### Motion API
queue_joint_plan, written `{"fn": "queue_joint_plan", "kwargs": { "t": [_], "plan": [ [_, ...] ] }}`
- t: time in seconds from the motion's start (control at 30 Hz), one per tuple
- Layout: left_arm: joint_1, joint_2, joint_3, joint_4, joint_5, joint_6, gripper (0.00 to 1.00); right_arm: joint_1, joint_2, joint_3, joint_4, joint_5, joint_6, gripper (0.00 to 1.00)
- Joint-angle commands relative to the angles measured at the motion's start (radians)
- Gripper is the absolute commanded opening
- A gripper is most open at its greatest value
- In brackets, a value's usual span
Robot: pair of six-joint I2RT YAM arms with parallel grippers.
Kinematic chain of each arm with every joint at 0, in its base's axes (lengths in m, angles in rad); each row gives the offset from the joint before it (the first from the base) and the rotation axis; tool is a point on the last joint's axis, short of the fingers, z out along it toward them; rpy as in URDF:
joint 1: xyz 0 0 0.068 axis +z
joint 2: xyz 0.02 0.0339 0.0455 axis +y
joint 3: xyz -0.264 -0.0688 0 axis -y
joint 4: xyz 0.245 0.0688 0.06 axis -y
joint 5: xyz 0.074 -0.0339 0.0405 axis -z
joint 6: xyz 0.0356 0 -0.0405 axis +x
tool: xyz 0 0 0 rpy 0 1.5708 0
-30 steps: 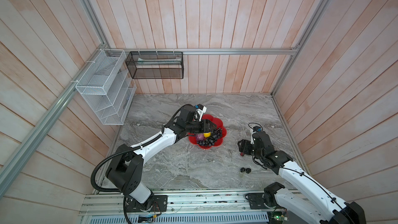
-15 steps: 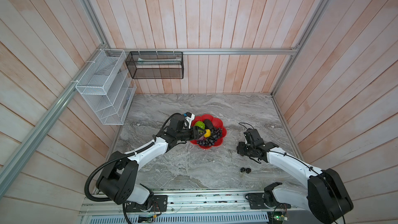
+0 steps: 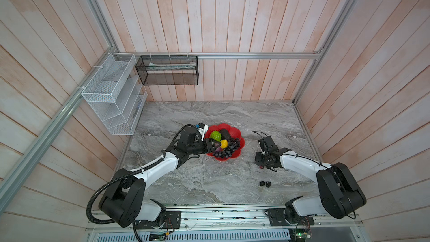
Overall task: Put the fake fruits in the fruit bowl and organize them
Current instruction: 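Grasp the red cherries with the right gripper while the left gripper withdraws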
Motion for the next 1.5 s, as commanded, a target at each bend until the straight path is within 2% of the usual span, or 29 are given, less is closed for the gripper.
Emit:
{"fn": "queue_joint_plan", "kwargs": {
  "t": [0.0, 0.23, 0.4, 0.53, 0.87, 1.07, 1.17, 1.27, 1.33, 1.47],
  "plan": [
    [0.006, -0.025, -0.016, 0.026, 0.015, -0.003, 0.53, -0.009, 0.033, 0.004, 0.030, 0.018, -0.026, 0.36],
    [0.007, -0.038, -0.018, 0.008, 0.006, 0.000, 0.53, -0.010, 0.061, 0.008, 0.055, -0.004, -0.025, 0.23],
    [0.007, -0.037, -0.016, 0.001, 0.002, 0.001, 0.53, -0.010, 0.041, -0.001, 0.055, -0.013, -0.027, 0.11],
    [0.007, -0.038, -0.015, 0.000, -0.002, -0.003, 0.53, -0.009, 0.000, -0.009, 0.048, -0.004, -0.024, 0.05],
    [0.007, -0.030, -0.006, -0.019, -0.019, -0.004, 0.53, 0.003, -0.105, -0.004, 0.035, -0.054, -0.022, 0.01],
    [0.008, -0.036, -0.004, -0.051, -0.039, -0.004, 0.53, 0.055, -0.146, 0.090, 0.012, -0.068, -0.036, 0.01],
    [0.007, -0.059, -0.020, -0.080, -0.062, -0.013, 0.53, 0.074, -0.142, 0.156, 0.055, -0.126, -0.051, 0.01],
    [0.007, -0.103, -0.043, -0.120, -0.095, -0.014, 0.53, 0.074, -0.108, 0.228, 0.129, -0.240, -0.082, 0.01],
    [0.007, -0.135, -0.055, -0.161, -0.118, -0.014, 0.53, 0.074, -0.065, 0.281, 0.169, -0.316, -0.110, 0.01],
    [0.007, -0.193, -0.083, -0.205, -0.153, -0.036, 0.53, 0.074, 0.044, 0.381, 0.215, -0.389, -0.163, 0.01]
  ]
}}
